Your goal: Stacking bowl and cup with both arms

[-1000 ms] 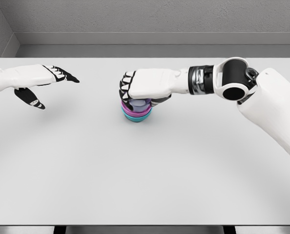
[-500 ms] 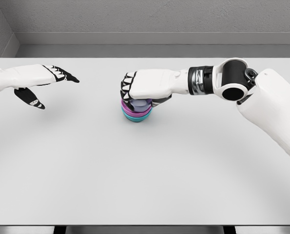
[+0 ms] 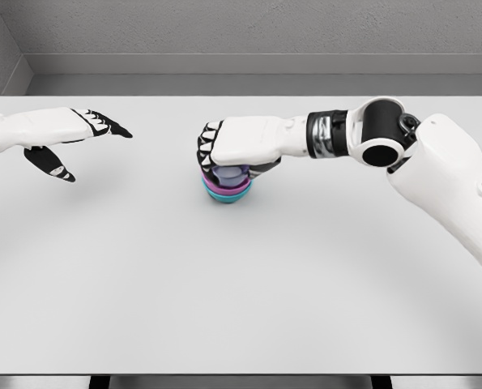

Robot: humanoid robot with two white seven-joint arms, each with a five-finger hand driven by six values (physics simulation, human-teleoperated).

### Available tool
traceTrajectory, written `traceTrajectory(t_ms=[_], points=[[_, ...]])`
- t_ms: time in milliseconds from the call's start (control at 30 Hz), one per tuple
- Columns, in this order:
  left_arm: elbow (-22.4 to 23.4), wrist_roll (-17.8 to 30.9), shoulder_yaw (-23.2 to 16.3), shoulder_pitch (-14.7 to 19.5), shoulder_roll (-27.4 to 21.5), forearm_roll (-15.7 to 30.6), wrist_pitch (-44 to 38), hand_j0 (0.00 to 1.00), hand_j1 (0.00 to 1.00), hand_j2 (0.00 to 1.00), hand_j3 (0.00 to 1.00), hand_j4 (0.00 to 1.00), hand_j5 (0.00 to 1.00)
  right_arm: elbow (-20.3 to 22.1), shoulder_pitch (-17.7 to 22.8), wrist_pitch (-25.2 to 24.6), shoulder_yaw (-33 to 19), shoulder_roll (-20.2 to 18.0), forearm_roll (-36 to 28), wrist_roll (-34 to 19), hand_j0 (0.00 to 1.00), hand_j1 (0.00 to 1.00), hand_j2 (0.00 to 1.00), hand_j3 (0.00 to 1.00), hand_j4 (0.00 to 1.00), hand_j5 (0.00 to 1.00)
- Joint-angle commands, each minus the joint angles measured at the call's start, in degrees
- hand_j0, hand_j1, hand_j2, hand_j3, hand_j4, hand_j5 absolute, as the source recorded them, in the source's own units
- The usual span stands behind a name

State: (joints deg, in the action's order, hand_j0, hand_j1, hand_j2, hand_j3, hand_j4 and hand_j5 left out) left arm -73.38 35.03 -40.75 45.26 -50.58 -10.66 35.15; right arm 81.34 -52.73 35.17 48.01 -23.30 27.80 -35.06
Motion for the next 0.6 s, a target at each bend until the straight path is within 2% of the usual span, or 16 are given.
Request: traceTrajectory(t_ms=[0, 67, 100, 200, 367, 500, 567], points=[[-0.01, -0.03, 0.06, 0.00, -0.05, 0.37, -0.15, 1.00, 1.00, 1.00, 1.00, 1.00, 1.00, -0.04, 0.00, -0.17, -0.20, 0.01, -0.12, 0.06, 0.56, 0.56, 0.56, 0.56, 0.56, 0.56], [-0.01, -0.03, 0.06, 0.00, -0.05, 0.37, -0.15, 1.00, 1.00, 1.00, 1.00, 1.00, 1.00, 0.05, 0.09, -0.17, -0.37, 0.10, -0.12, 0.06, 0.78, 0.78, 0.78, 0.78, 0.78, 0.78], [-0.01, -0.03, 0.06, 0.00, -0.05, 0.29, -0.15, 1.00, 1.00, 1.00, 1.00, 1.00, 1.00, -0.04, 0.09, -0.17, -0.37, 0.10, -0.12, 0.06, 0.81, 0.81, 0.81, 0.81, 0.81, 0.81], [-0.01, -0.03, 0.06, 0.00, -0.05, 0.37, -0.15, 1.00, 1.00, 1.00, 1.00, 1.00, 1.00, 0.05, 0.00, -0.17, -0.46, 0.10, -0.12, 0.06, 1.00, 1.00, 1.00, 1.00, 1.00, 1.00], [-0.01, -0.03, 0.14, 0.00, -0.05, 0.37, -0.15, 1.00, 1.00, 1.00, 1.00, 1.00, 1.00, 0.05, 0.53, -0.17, -6.87, -0.96, -0.20, 0.06, 1.00, 1.00, 1.00, 1.00, 1.00, 1.00], [-0.01, -0.03, 0.14, 0.00, -0.05, 0.37, -0.15, 1.00, 1.00, 1.00, 1.00, 1.00, 1.00, -0.13, 3.51, -0.17, -15.66, -4.82, -0.38, 0.06, 1.00, 1.00, 1.00, 1.00, 1.00, 1.00], [0.08, -0.03, 0.23, 0.00, -0.05, 0.29, -0.15, 1.00, 1.00, 1.00, 1.00, 1.00, 1.00, -4.17, 4.66, -0.17, -15.49, -6.49, -0.20, 0.06, 1.00, 1.00, 1.00, 1.00, 1.00, 1.00]])
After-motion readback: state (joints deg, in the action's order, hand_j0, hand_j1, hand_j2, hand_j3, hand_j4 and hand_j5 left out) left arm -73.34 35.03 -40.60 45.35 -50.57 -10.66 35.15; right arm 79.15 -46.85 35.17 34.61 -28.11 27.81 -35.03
